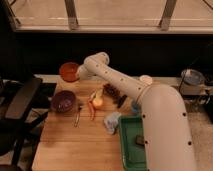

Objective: Stack bowls into tray

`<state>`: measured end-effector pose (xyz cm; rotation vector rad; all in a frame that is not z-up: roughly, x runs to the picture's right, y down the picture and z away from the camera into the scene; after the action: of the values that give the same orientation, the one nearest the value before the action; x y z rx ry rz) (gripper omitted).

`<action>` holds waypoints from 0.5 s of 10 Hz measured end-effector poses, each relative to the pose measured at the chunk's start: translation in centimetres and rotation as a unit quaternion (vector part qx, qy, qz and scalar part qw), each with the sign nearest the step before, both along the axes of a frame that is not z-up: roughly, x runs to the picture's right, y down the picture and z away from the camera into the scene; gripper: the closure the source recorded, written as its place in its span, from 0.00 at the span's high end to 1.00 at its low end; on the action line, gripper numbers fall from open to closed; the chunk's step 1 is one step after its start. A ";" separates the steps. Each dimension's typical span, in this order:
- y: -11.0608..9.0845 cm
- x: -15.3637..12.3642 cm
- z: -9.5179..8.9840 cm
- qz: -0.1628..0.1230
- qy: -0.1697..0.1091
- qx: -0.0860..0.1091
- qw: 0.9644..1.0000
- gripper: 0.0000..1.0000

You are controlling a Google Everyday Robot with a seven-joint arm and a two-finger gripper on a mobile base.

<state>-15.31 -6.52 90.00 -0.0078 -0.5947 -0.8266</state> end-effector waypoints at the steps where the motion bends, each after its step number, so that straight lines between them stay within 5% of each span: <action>1: 0.8 0.0 -1.5 -0.017 0.001 0.003 1.000 0.00; 5: 4.5 -0.9 -6.8 -0.099 0.000 -0.009 0.995 0.00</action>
<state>-16.25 -2.06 83.19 -0.0841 -0.6075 -1.0127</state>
